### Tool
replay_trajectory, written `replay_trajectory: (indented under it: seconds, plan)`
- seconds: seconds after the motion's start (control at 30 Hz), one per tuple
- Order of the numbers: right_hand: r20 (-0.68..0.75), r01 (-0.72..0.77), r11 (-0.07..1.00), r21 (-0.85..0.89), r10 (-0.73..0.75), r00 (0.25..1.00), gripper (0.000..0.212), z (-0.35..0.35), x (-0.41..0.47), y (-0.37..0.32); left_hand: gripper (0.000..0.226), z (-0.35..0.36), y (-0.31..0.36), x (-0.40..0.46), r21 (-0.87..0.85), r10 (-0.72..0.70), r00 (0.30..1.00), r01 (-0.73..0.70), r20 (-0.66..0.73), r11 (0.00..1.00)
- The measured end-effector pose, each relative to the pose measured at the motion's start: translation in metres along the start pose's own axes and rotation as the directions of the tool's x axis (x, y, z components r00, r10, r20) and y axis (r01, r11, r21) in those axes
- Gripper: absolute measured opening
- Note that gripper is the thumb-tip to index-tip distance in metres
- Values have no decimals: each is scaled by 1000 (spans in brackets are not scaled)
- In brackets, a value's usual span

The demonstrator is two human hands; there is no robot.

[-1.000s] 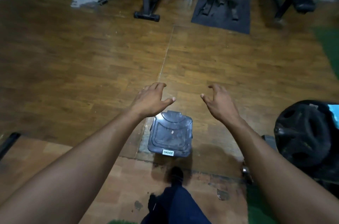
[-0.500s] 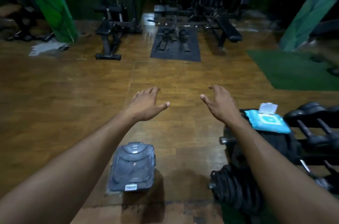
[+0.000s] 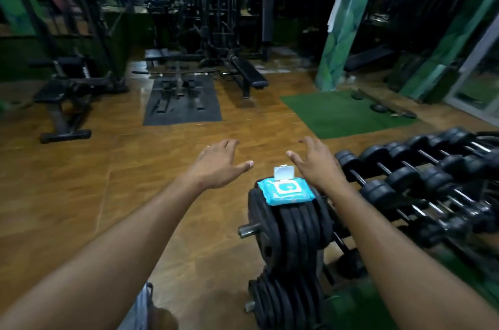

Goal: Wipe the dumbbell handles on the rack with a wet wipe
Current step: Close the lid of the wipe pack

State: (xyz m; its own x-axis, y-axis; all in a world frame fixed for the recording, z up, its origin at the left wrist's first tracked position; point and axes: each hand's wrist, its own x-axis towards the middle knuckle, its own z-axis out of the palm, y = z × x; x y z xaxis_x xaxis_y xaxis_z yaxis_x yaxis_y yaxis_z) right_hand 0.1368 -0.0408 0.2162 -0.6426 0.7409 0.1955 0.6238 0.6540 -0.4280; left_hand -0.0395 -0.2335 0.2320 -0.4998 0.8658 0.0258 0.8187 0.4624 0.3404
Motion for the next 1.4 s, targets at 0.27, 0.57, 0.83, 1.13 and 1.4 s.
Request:
replay_trajectory:
  seconds: [0.27,0.57,0.83,1.13,1.4]
  plan:
    - [-18,-92,996,-14,92,996,56,-10,29,50,83,37,38,68,-17,91,993,-90,80,996]
    - [16,-174,984,-46,175,984,55,6,55,79,86,75,44,132,-76,147,973,-135,180,988]
    - [252,-168,985,-37,172,952,41,48,63,119,79,122,47,153,-103,128,961,-105,247,989]
    - [496,10,1000,0,-9,868,48,101,81,170,65,181,44,169,-158,-66,938,126,342,979]
    - [639,60,998,11,-54,767,53,138,82,207,82,225,53,184,-313,-219,917,327,333,892]
